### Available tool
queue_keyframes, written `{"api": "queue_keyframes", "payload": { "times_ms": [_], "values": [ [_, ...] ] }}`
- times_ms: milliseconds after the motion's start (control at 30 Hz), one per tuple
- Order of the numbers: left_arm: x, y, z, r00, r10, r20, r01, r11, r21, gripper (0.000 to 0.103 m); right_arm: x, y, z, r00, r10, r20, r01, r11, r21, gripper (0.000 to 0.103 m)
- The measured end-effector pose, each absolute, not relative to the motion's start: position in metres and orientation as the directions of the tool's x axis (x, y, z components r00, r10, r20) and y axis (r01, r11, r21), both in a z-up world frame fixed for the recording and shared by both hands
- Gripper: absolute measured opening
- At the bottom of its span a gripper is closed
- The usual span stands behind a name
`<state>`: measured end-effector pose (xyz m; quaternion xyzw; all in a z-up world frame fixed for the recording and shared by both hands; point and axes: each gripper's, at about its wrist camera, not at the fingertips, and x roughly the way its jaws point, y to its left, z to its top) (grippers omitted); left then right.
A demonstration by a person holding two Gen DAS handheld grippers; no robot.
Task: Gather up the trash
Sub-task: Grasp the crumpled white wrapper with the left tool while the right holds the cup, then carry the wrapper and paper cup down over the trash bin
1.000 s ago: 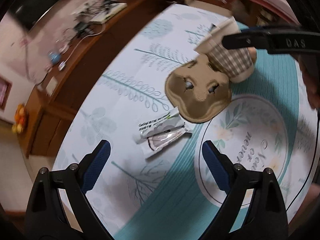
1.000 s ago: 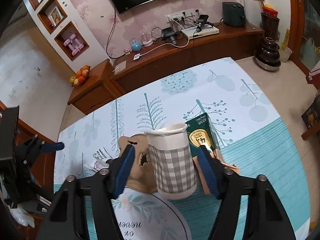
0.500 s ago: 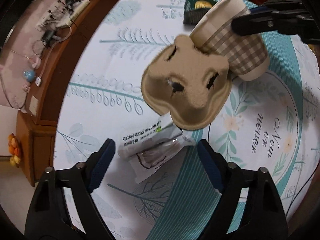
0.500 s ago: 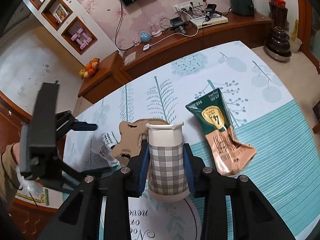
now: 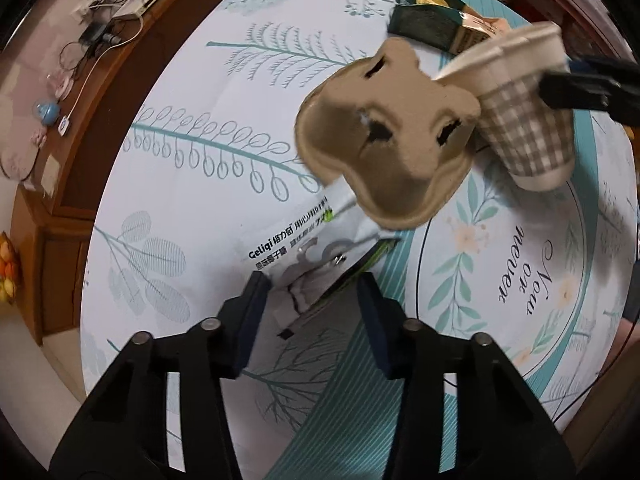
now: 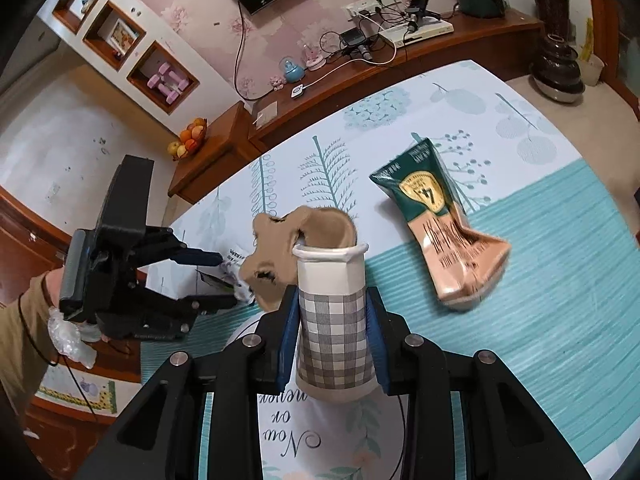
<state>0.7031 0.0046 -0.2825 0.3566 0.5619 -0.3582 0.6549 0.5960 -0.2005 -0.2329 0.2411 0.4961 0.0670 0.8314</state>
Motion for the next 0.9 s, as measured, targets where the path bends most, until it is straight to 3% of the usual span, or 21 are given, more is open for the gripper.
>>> {"api": "queue_keyframes", "payload": {
  "times_ms": [133, 167, 200, 600, 900],
  "values": [
    [0.706, 0.013, -0.279, 0.103, -0.079, -0.991, 0.823, 0.566, 0.041, 0.025, 0.577, -0.205, -0.235, 0.503, 0.362, -0.785, 0.148, 0.858, 0.491, 0.03],
    [0.706, 0.015, -0.28, 0.086, -0.086, -0.993, 0.809, 0.588, 0.019, 0.01, 0.57, -0.207, -0.235, 0.504, 0.365, -0.783, 0.154, 0.854, 0.497, 0.03],
    [0.705, 0.018, -0.28, 0.063, -0.086, -0.994, 0.795, 0.606, -0.002, 0.005, 0.564, -0.208, -0.235, 0.503, 0.368, -0.782, 0.156, 0.851, 0.501, 0.03],
    [0.653, 0.021, -0.27, 0.067, -0.156, -0.985, 0.669, 0.74, -0.072, 0.0, 0.467, -0.228, -0.22, 0.53, 0.383, -0.757, 0.203, 0.809, 0.552, 0.029],
    [0.538, -0.005, -0.23, 0.092, -0.28, -0.956, 0.583, 0.793, -0.176, 0.0, 0.355, -0.242, -0.186, 0.569, 0.389, -0.725, 0.205, 0.786, 0.583, 0.029]
  ]
}}
